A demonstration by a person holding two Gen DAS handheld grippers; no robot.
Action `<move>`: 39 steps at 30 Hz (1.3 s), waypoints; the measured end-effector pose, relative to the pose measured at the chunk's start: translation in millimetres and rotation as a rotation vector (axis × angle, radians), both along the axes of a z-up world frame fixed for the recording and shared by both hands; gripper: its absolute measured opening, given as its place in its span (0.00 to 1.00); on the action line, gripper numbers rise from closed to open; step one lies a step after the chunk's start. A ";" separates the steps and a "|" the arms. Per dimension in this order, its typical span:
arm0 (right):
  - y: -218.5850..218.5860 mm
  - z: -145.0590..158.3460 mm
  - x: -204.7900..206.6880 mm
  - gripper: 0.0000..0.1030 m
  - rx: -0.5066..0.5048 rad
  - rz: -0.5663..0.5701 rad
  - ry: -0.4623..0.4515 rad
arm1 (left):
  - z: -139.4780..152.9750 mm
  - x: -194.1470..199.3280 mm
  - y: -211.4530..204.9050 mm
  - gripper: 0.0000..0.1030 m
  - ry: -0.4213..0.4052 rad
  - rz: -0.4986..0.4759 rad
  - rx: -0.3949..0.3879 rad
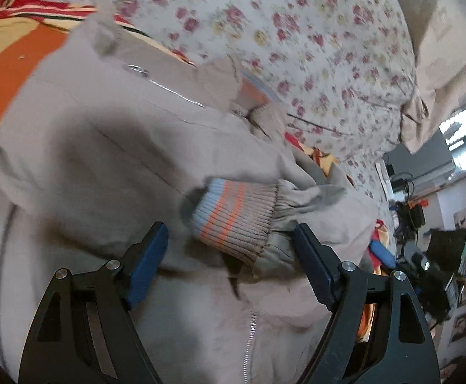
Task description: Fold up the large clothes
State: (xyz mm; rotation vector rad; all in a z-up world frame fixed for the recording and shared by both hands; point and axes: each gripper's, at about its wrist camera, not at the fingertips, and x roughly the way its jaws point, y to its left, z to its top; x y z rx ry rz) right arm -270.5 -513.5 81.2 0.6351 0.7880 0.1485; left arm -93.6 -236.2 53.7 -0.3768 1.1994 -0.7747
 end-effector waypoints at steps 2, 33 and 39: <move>-7.4 0.0 -1.5 0.71 0.010 -0.034 -0.007 | 2.6 -2.4 -3.2 0.72 -0.021 -0.008 0.007; -38.1 -4.4 -10.5 0.78 0.127 -0.167 -0.033 | 10.6 -0.1 -5.4 0.24 -0.052 0.028 0.000; -45.7 5.8 -17.7 0.78 0.037 -0.186 -0.022 | 62.4 25.2 64.8 0.21 -0.172 0.231 -0.100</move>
